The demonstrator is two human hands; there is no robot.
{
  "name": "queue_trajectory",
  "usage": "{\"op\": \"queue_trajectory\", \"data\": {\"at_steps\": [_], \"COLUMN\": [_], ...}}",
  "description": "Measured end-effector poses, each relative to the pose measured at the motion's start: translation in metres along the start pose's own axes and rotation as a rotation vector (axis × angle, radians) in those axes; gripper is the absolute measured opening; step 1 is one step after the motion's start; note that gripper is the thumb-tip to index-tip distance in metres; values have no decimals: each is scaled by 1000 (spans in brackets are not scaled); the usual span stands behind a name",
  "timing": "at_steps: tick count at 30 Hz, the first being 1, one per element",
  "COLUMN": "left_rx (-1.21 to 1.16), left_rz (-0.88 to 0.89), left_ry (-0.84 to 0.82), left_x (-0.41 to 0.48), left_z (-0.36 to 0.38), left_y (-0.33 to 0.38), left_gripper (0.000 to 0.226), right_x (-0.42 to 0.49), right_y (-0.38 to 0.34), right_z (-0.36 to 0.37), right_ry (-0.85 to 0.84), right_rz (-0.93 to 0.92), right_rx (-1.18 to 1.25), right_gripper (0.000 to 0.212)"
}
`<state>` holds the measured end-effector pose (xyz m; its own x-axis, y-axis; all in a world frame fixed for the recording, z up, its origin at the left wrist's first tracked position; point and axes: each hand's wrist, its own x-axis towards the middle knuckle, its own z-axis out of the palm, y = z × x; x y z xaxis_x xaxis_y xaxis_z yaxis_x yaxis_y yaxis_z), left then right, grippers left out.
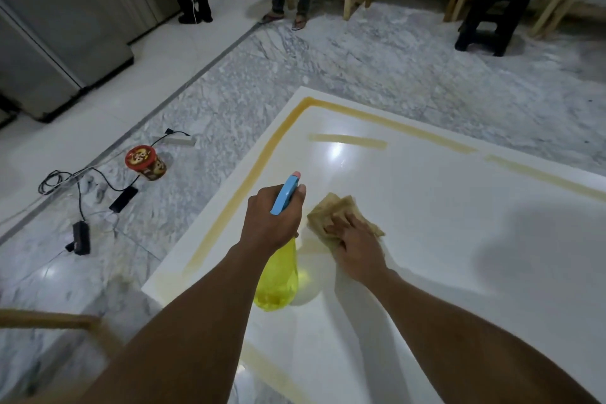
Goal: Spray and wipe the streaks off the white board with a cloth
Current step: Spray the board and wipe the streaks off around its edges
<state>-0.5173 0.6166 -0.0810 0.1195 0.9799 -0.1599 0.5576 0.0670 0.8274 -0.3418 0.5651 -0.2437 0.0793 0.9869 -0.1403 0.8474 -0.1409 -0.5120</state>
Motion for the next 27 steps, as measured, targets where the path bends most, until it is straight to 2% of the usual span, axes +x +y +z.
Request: {"op": "queue_trajectory", "data": {"at_steps": [8, 11, 13, 15, 17, 19, 21, 23, 25, 27], "left_rx": [-24, -20, -8, -7, -19, -32, -46, -60, -55, -52], "left_rz": [94, 151, 158, 162, 172, 191, 194, 187, 197, 210], "left_ry": [-72, -119, -144, -155, -163, -182, -206, -218, -223, -228], "left_x": [-50, -75, -85, -90, -91, -89, -83, -74, -60, -47], "left_z": [-55, -83, -99, -113, -122, -129, -132, -133, -130, -127], "left_y": [-28, -40, -48, -54, -56, -55, -51, -45, -39, -35], "left_gripper": [31, 22, 30, 37, 38, 33, 36, 40, 39, 37], "right_x": [-115, -143, -148, -147, -143, -147, -149, -144, -127, -102], "right_y": [-75, -97, -110, -125, -129, -129, -134, -142, -141, -137], "right_z": [43, 56, 49, 30, 15, 13, 16, 16, 7, -8], "right_ry": [94, 74, 69, 90, 77, 6, -46, -49, -14, 32], "right_rz": [79, 154, 252, 409, 678, 789, 697, 608, 633, 667], "right_rx": [149, 164, 229, 462, 1017, 1616, 1905, 2004, 1999, 1837], "right_gripper": [73, 61, 46, 30, 26, 41, 64, 66, 54, 44]}}
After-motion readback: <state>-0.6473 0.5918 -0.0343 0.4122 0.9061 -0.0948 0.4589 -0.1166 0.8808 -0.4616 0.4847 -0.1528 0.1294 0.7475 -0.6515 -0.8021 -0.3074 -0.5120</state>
